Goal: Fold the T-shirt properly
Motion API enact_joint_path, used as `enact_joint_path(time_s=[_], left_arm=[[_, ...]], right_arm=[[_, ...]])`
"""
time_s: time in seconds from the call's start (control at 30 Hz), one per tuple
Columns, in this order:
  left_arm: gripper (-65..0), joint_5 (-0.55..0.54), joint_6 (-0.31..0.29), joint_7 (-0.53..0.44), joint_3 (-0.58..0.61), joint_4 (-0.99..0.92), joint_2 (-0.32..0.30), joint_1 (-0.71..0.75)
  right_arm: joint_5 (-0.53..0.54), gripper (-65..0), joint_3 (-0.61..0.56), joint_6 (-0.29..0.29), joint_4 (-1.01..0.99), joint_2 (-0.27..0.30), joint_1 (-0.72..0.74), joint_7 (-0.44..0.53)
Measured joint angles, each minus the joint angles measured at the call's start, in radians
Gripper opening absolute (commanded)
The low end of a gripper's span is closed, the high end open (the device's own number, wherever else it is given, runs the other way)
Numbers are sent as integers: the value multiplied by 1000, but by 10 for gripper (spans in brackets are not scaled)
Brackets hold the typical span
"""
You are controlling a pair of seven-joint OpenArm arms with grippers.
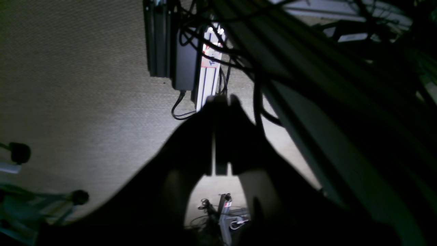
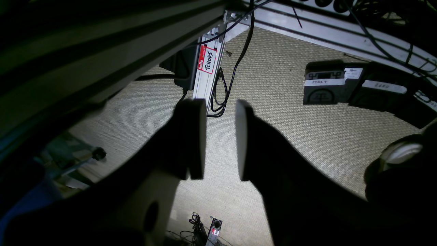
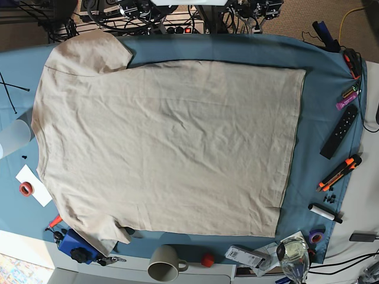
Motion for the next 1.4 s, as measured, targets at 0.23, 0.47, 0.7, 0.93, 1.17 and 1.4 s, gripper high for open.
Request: enact_joint_path(time_s=[0.23,0.47,0.7,0.93,1.17,1.4], left_arm=[[-650,-10,-2,0,0,0,0,0],[-650,-9,-2,0,0,0,-1,0],[-650,-10,-2,0,0,0,-1,0],[-650,-9,-2,0,0,0,-1,0],[-650,-10,-2,0,0,0,-1,0],[-650,-11,-96,48,0,16,-50,25]], right_arm=[[0,-493,0,0,1,0,0,-10],[0,-493,0,0,1,0,0,-10],[0,-493,0,0,1,0,0,-25],[0,-493,0,0,1,0,0,-26],[0,-493,0,0,2,0,0,-55],[47,-493,0,0,56,16,-27,-211]])
